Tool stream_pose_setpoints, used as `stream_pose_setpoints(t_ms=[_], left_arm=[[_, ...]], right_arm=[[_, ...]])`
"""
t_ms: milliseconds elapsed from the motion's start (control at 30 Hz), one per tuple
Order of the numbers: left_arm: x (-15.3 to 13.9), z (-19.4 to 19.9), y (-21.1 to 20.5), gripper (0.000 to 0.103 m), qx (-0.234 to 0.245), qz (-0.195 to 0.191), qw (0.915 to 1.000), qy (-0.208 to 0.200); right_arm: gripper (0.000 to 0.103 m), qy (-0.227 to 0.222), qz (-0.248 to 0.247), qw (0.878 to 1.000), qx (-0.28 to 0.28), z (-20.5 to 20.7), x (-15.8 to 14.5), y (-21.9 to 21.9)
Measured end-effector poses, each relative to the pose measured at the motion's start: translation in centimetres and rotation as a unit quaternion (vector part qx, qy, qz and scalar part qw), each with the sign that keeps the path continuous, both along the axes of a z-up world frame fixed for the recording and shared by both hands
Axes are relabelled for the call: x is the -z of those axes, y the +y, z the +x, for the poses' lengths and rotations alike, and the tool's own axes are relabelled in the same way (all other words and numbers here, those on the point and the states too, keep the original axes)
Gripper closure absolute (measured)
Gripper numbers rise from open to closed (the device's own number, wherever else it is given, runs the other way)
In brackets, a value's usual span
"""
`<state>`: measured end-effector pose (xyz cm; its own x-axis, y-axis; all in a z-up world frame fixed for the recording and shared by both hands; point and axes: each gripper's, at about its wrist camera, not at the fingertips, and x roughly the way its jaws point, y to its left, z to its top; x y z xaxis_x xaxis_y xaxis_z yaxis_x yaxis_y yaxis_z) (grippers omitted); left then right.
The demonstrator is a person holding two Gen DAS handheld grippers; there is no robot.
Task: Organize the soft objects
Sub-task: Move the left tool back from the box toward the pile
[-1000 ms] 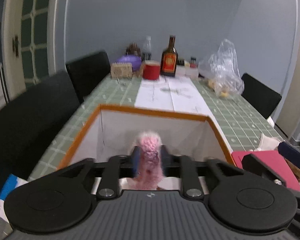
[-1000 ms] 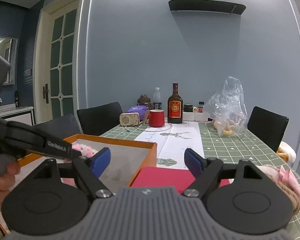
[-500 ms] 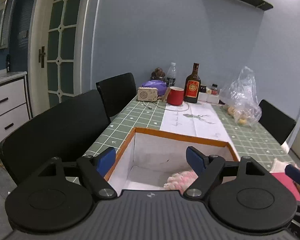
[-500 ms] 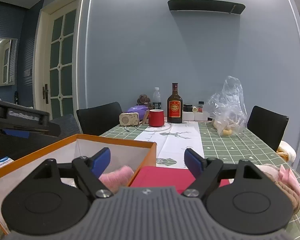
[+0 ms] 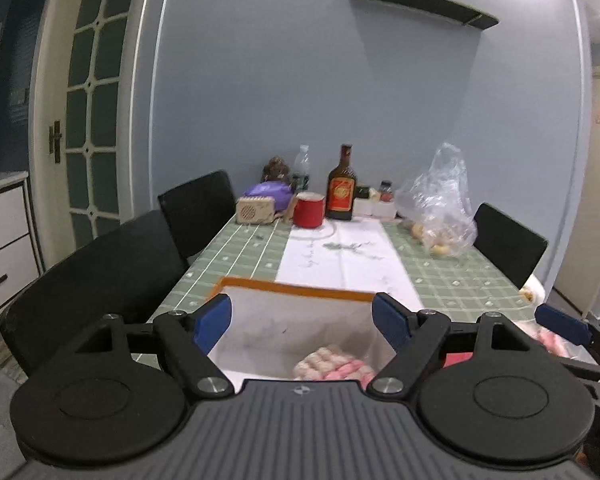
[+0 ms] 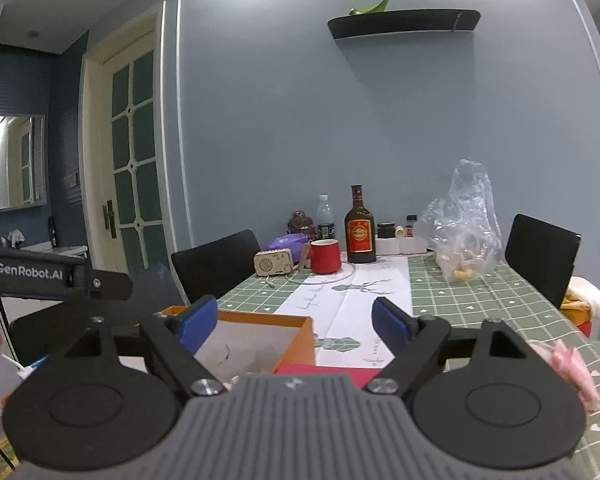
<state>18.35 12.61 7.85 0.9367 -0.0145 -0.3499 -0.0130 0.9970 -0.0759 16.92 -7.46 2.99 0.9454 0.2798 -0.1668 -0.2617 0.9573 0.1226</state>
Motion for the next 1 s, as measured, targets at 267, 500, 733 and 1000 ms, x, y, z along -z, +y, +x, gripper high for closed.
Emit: stream_pose_setpoints(t_ms=[267, 500, 733, 1000], left_arm=[[-2.2, -3.1, -4.4, 0.009, 0.062, 0.015, 0.9964, -0.057], [-2.5, -4.4, -8.0, 0.008, 0.129, -0.011, 0.9884, -0.079], [-1.0, -4.4, -11.4, 0.008, 0.157, 0.021, 0.9836, -0.086], [2.9, -4.8, -14.3, 0.008, 0.186, 0.070, 0.9790, -0.045]], right_arm=[[0.019, 0.002, -0.036, 0.999, 0.040, -0.7, 0.3, -4.9], [0.017, 0.050, -0.035, 0.993, 0.103, 0.6, 2.9, -10.1], [0.017, 0.137, 0.004, 0.982, 0.131, 1.8, 6.8, -13.6], [0.017, 0.228, 0.027, 0.962, 0.150, 2.4, 9.5, -13.3]])
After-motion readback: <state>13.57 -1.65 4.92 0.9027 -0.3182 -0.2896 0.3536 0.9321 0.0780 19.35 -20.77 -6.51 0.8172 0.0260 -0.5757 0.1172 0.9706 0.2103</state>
